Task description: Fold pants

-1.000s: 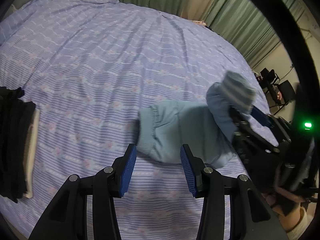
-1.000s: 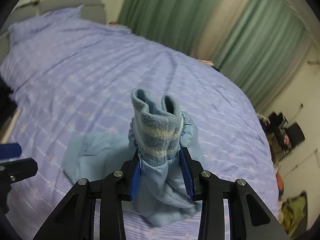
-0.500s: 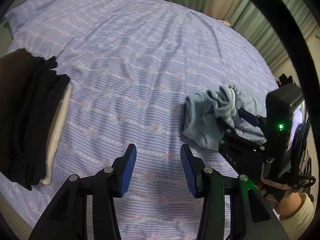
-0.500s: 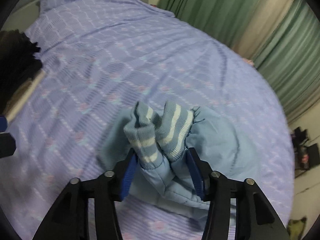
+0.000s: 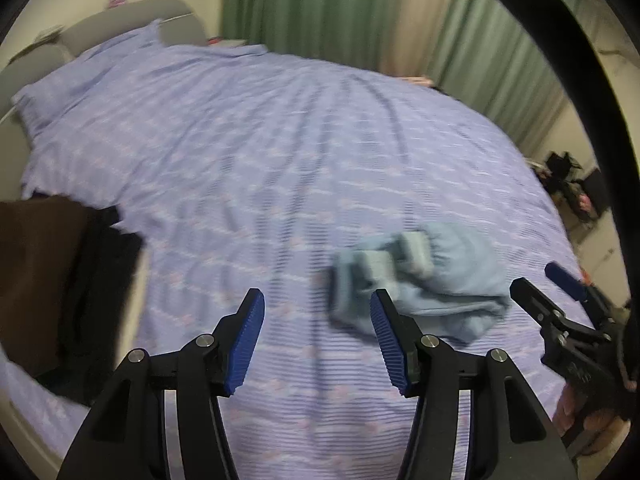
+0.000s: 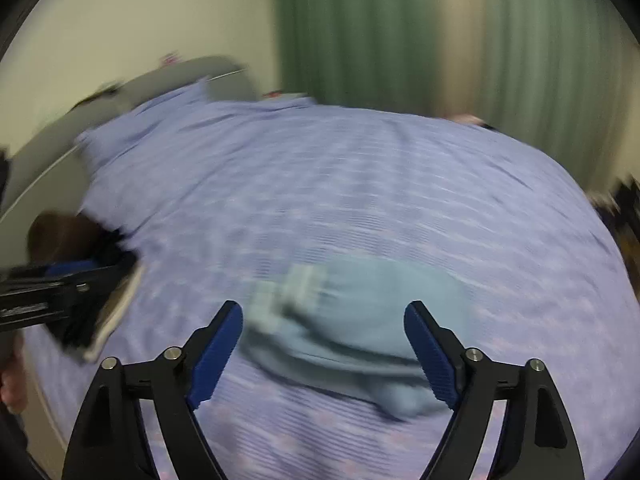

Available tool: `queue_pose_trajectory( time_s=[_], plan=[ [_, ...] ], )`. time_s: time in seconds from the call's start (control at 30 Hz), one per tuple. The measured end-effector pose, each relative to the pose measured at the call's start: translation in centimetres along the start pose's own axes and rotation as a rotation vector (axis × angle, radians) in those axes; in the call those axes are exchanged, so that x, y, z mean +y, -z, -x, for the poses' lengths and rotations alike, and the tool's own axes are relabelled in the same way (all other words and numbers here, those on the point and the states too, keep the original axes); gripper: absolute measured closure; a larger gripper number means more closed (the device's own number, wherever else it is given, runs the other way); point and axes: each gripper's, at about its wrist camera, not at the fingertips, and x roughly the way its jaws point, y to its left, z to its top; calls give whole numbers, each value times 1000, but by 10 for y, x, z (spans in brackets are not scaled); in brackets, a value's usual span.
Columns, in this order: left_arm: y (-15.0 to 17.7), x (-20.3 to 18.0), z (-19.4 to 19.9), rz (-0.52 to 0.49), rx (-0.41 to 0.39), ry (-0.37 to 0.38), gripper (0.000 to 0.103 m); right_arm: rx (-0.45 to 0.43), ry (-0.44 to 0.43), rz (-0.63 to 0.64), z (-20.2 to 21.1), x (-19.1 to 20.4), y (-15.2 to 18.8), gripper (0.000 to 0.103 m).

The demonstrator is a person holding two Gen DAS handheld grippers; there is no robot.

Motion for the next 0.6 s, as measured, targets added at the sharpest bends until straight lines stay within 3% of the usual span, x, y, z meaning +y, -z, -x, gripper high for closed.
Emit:
queue_pose_trajectory(
  time_s=[0.1,0.27,0.4,0.5,0.6],
  plan=[
    [0,-27,-21,12,15,102,47,79,72,-107,-13,-53,17,19],
    [-6,-52,-80,107,92,214,47,185,67,-257,-43,-112,54,19],
    [-15,-65,-119,174,137,236,47,230,43,-282,-64,-125,72,19],
    [-19,-67,-145,221,177,213,48,243,7,-271,-76,-127,78,19],
    [-20,-62,-171,319,228,209,48,256,-10,-261,-92,-127,81,19]
  ],
)
